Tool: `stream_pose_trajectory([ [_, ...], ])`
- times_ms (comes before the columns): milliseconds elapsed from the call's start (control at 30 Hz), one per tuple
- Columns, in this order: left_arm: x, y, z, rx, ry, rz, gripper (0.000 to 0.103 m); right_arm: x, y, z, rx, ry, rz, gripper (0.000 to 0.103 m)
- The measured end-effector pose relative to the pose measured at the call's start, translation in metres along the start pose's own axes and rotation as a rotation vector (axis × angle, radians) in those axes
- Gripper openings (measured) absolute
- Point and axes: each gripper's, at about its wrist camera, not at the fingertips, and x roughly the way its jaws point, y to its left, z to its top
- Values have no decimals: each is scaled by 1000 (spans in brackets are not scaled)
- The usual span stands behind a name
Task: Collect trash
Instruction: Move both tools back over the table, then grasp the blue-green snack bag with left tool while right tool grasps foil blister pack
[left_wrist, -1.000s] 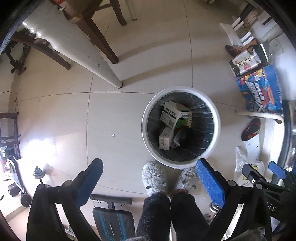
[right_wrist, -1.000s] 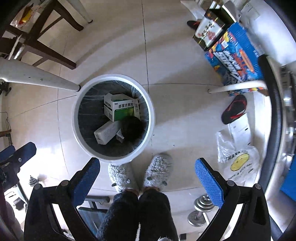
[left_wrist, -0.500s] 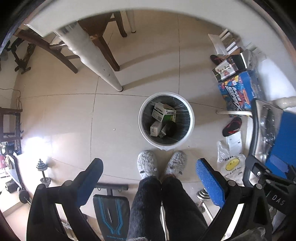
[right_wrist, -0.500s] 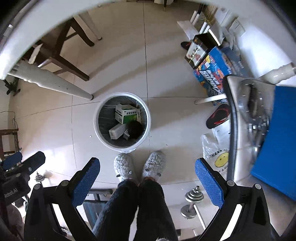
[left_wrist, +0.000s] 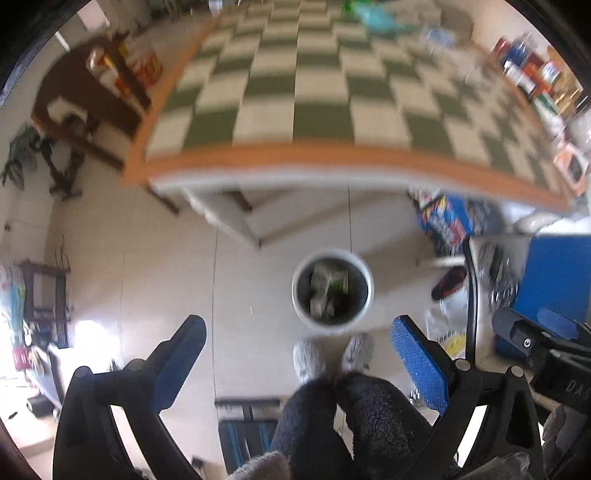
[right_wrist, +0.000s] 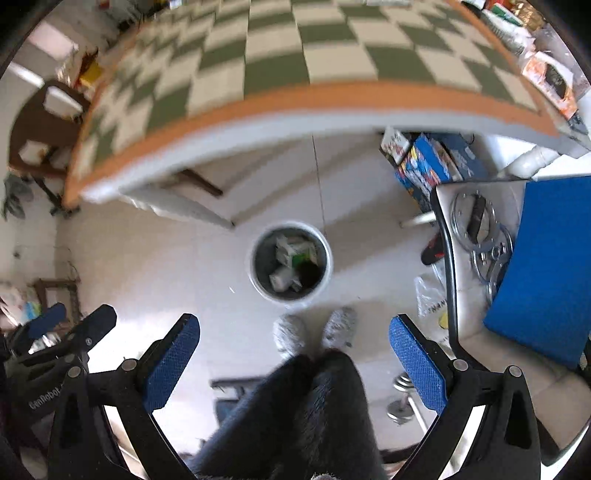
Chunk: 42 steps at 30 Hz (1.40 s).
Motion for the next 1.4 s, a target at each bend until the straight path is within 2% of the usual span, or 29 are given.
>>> stream_pose_trajectory([
  [200,-30,-11,84,15,-132,87,103,-63,-7,75,100,-109,48,103],
  [333,-24,-23,144,-15,-140,105,103,-85,-32,137,182,-158,44,103],
  [433,-10,-40,193,-34,-128,126,103,-82,-65,202,290,-165,50,103],
  [533,10,-60,241,-55,-108,156,103,-62,-97,269,376,-164,65,103],
  [667,49,-86,302,-87,-23,192,103,-7,-143,379,507,-135,24,103],
  [833,90,-108,361,-92,47,236,103,62,-182,471,627,-45,3,103],
  [933,105,-111,389,-117,75,242,103,94,-186,505,641,-6,-28,101],
  [967,109,-112,398,-125,81,241,103,103,-183,513,634,5,-46,103],
  [1100,122,-119,433,-126,100,244,103,117,-150,534,434,8,-216,98],
  [1133,124,-120,442,-126,99,240,103,116,-145,534,396,-17,-221,91],
  [1200,126,-124,459,-129,94,225,103,113,-133,537,252,-39,-224,71],
  [1267,131,-127,479,-142,93,191,103,110,-127,538,151,-26,-251,58],
  [1300,133,-128,488,-153,95,170,103,107,-129,538,119,-25,-250,56],
  [1333,136,-129,497,-165,97,147,103,104,-131,538,108,-28,-250,36],
  [1367,139,-130,508,-179,101,122,103,99,-134,541,99,-35,-251,23],
  [1400,143,-131,520,-195,107,91,103,92,-137,546,101,-49,-233,23],
])
